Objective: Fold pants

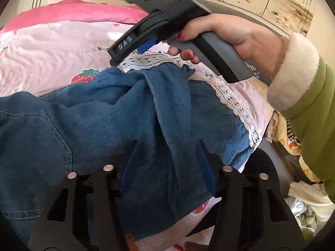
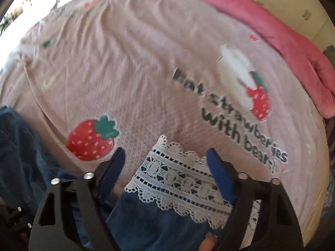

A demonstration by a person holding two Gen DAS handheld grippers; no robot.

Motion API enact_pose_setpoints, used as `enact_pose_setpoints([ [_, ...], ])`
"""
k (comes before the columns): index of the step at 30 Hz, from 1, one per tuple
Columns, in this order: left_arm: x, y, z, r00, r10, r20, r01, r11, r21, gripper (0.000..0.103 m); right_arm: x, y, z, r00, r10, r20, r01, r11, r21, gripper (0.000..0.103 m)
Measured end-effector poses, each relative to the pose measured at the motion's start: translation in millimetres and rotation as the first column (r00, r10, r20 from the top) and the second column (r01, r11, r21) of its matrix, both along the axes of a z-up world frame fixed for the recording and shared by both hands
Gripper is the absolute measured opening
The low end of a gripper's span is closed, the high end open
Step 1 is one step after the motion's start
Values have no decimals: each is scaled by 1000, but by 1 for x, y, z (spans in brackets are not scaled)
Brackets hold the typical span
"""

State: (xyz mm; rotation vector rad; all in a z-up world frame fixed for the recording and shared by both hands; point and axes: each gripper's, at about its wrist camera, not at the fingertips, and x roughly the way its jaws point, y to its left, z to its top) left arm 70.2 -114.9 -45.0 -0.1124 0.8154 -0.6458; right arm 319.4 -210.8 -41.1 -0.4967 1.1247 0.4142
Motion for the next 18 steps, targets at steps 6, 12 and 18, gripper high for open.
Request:
enact_pose_setpoints([
  [6, 5, 4, -2, 1000, 0, -26, -1, 998, -68, 23, 5, -16, -2, 999, -25, -40, 29, 993, 110, 8],
  [12, 5, 0, -3, 999, -36, -34, 33, 995, -89, 0, -13, -76, 45, 989, -141, 35, 122, 939, 320, 8],
  [18, 0, -1, 7, 998, -59, 11, 60, 996, -60, 0, -78, -165, 91, 958, -273, 92, 185, 828, 529, 8],
])
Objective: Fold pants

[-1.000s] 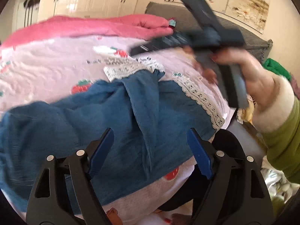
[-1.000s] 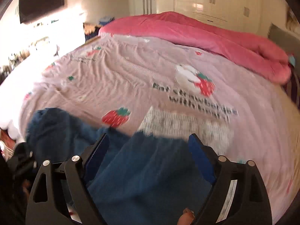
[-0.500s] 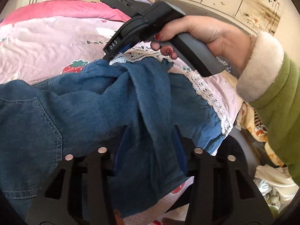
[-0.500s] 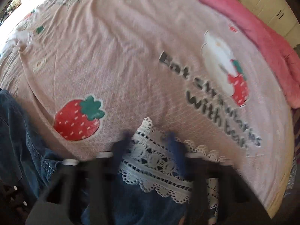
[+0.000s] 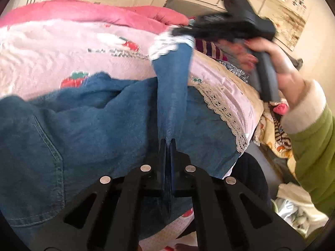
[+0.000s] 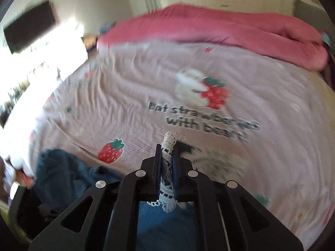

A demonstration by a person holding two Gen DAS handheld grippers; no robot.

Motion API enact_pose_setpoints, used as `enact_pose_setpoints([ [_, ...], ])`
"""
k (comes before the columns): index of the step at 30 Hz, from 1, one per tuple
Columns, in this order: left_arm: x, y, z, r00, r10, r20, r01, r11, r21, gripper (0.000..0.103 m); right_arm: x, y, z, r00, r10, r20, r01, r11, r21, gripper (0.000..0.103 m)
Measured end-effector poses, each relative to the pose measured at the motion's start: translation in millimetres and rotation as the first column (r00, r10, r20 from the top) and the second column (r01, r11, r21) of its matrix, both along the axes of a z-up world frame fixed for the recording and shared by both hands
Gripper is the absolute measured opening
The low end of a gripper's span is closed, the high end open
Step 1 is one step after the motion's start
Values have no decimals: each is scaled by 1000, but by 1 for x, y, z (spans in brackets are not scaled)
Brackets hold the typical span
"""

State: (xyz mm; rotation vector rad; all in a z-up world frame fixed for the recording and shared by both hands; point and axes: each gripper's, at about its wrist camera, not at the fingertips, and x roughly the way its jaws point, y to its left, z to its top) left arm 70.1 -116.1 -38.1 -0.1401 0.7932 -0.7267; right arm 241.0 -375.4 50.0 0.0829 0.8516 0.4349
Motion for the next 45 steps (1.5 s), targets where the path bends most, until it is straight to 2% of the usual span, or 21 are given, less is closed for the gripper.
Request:
enact_pose_setpoints([
  [3, -7, -3, 6, 999, -34, 38, 32, 999, 38, 0, -41, -41, -4, 999, -51, 13, 50, 998, 48, 8],
  [7, -18, -10, 8, 995, -84, 61, 78, 993, 93, 0, -98, -85, -31, 993, -119, -23, 121, 987, 108, 8],
  [13, -30, -27, 5, 988, -125, 87, 107, 977, 183, 0, -147, -107, -73, 987, -143, -69, 150, 982, 114, 8],
  [16, -34, -36, 0, 985, -145, 89, 120, 963, 243, 0, -156, -112, -84, 986, -142, -86, 153, 978, 140, 12],
  [22, -35, -41, 1, 983, -161, 93, 129, 949, 287, 0, -173, -125, -88, 986, -146, -84, 161, 964, 210, 10],
  [27, -46, -38, 1, 970, -216, 112, 165, 923, 347, 0, -192, -123, -99, 990, -106, -94, 122, 974, 191, 10],
  [32, -55, -39, -15, 963, -253, 92, 200, 901, 386, 0, -204, -124, -122, 986, -110, -128, 128, 981, 146, 15],
  [36, -59, -39, -21, 965, -249, 81, 202, 903, 378, 0, -215, -131, -126, 983, -123, -138, 147, 974, 175, 15],
  [42, -60, -35, -23, 966, -247, 78, 202, 909, 364, 0, -214, -127, -132, 975, -133, -176, 157, 980, 125, 13],
  [45, -59, -36, -25, 969, -237, 70, 198, 914, 355, 0, -212, -126, -134, 969, -139, -203, 165, 980, 115, 17],
])
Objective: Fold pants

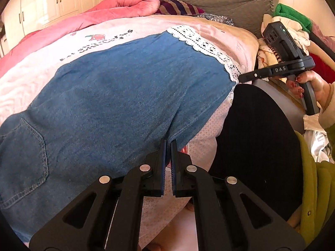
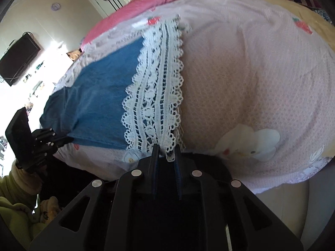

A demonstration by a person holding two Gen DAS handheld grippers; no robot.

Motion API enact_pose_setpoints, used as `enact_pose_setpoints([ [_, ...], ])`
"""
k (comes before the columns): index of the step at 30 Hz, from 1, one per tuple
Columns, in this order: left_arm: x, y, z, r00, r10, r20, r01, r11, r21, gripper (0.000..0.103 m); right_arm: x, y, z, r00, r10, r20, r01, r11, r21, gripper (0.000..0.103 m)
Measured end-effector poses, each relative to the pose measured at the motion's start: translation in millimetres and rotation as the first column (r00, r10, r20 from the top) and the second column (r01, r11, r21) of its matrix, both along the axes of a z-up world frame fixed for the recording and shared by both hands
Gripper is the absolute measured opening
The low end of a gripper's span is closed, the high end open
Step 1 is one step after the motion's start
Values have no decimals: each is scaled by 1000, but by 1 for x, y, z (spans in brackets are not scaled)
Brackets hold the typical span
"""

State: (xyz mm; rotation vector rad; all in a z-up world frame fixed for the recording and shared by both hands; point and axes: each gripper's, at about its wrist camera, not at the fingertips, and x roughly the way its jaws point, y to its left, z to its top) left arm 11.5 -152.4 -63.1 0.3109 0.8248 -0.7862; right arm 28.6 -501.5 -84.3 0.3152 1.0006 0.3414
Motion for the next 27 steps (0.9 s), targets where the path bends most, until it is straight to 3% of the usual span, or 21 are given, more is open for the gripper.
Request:
enact_pose_setpoints([
  [4, -2, 4, 2, 1000, 2, -10, -2, 1000, -26, 4, -10, -6, 22, 999, -38, 40, 38, 999, -24, 24],
  [6, -4, 8, 4, 1000, -6, -28, 5, 999, -49, 20, -15, -6, 37, 996, -45, 84, 48, 998, -38, 27],
  [8, -10, 12, 7, 999, -15, -31, 13, 997, -70, 28, -18, 3, 53, 991, -27, 132, 33, 998, -45, 30],
  [11, -19, 23, 18, 999, 23, -23, -25, 995, -97, 30, -15, 35, 67, 980, 83, 183, -75, 996, -50, 32],
  [14, -20, 47, 36, 993, 117, 5, -115, 984, -139, 52, -2, 79, 67, 957, 217, 192, -205, 976, -76, 37],
  [15, -18, 56, 40, 987, 160, 19, -157, 979, -130, 55, 3, 91, 65, 950, 248, 189, -236, 968, -83, 37],
  [18, -5, 82, 46, 949, 311, 48, -308, 949, -63, 59, 22, 124, 52, 937, 315, 150, -301, 947, -108, 37],
  [22, 14, 115, 36, 874, 485, 33, -486, 874, 11, 62, 35, 132, 24, 956, 293, 29, -289, 952, -97, 37],
  [25, 26, 135, 27, 826, 564, -16, -564, 826, 6, 62, 34, 129, 8, 964, 266, -22, -267, 960, -84, 37],
  [27, 30, 143, 23, 818, 575, -25, -575, 818, -12, 62, 31, 132, 12, 957, 288, -21, -288, 951, -111, 37],
])
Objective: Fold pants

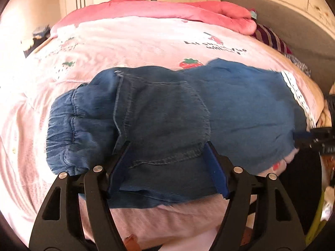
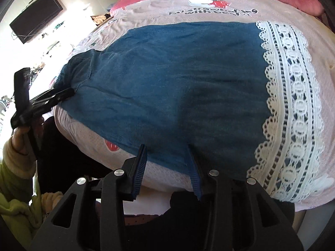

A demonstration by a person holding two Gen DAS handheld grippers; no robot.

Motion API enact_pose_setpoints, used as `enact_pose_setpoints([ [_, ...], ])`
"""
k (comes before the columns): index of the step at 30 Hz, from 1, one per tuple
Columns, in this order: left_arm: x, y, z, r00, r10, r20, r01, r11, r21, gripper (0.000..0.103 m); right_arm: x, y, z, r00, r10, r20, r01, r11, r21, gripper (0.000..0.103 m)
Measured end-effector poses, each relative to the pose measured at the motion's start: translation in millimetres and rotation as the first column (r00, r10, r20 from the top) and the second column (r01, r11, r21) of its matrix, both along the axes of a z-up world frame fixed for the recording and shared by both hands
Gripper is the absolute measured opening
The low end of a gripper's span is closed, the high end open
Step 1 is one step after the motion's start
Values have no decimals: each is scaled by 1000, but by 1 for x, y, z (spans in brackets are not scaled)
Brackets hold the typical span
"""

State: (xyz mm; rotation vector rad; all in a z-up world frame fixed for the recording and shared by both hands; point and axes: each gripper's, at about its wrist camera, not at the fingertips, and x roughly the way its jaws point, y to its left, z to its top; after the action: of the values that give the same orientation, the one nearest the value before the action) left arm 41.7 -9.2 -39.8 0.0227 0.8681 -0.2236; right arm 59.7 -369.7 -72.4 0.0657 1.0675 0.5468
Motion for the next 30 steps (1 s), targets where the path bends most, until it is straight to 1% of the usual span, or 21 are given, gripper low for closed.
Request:
enact_pose_setpoints([
  [1, 0, 0, -2, 1000, 7, 3, -7, 1000, -1, 62, 0, 3, 5, 1000, 11, 1, -11, 1000, -6, 38],
  [2, -2, -2, 0, 1000, 6, 7, -6, 1000, -2, 62, -1, 5, 18, 999, 31, 22, -31, 999, 15, 38],
  [3, -4, -3, 3, 1000, 2, 16, -2, 1000, -7, 68, 2, 8, 34, 997, 50, 61, -54, 997, 52, 38],
  [5, -10, -6, 15, 998, -50, 42, 53, 995, -87, 77, 12, 18, 61, 990, 81, 113, -91, 992, 84, 39],
  [6, -7, -10, 21, 996, -74, 55, 80, 990, -114, 77, 22, 28, 72, 986, 100, 136, -112, 990, 85, 42],
  [8, -5, -24, 31, 989, -107, 107, 115, 990, -78, 78, 56, 53, 92, 974, 140, 176, -152, 987, 57, 43],
  [9, -3, -29, 32, 986, -111, 124, 119, 991, -54, 78, 70, 62, 94, 974, 150, 171, -162, 985, 59, 43],
  [10, 1, -33, 31, 986, -114, 123, 120, 992, -37, 78, 93, 73, 96, 977, 162, 142, -174, 982, 78, 43],
  [12, 7, -34, 25, 987, -116, 107, 120, 992, -30, 78, 135, 96, 93, 979, 189, 77, -195, 977, 90, 43],
  [13, 9, -33, 19, 989, -116, 88, 118, 993, -16, 78, 147, 103, 91, 979, 196, 58, -200, 976, 85, 43],
  [15, 11, -30, 8, 990, -121, 67, 120, 993, 7, 78, 177, 114, 79, 978, 205, -24, -202, 973, 109, 43],
  [16, 10, -27, 2, 991, -123, 56, 123, 992, 4, 78, 192, 121, 74, 976, 208, -70, -198, 972, 125, 43],
  [17, 7, -26, -2, 991, -127, 48, 128, 992, 3, 78, 203, 126, 72, 977, 196, -83, -186, 976, 112, 43],
  [18, 6, -25, -4, 990, -131, 52, 131, 991, 6, 78, 207, 131, 70, 976, 196, -94, -186, 977, 103, 44],
  [20, 4, -24, -4, 989, -135, 63, 135, 991, 10, 78, 218, 136, 63, 971, 187, -150, -174, 980, 97, 44],
  [21, 5, -23, -4, 989, -134, 65, 134, 991, 2, 78, 224, 139, 57, 967, 174, -187, -162, 984, 77, 44],
  [25, 7, -19, -5, 990, -126, 68, 128, 991, -23, 78, 230, 142, 42, 963, 136, -235, -132, 991, 31, 42],
  [26, 6, -19, -5, 989, -127, 69, 129, 992, -19, 78, 231, 144, 40, 963, 130, -235, -129, 991, 19, 41],
  [28, 5, -20, -6, 989, -128, 72, 129, 992, -13, 78, 228, 149, 35, 963, 137, -230, -148, 989, -28, 15],
  [29, 6, -20, -6, 989, -128, 73, 129, 992, -11, 78, 230, 151, 33, 965, 144, -217, -156, 987, -39, 10],
  [30, 6, -20, -7, 989, -127, 73, 129, 992, -13, 78, 229, 151, 35, 970, 143, -195, -154, 987, -46, 9],
])
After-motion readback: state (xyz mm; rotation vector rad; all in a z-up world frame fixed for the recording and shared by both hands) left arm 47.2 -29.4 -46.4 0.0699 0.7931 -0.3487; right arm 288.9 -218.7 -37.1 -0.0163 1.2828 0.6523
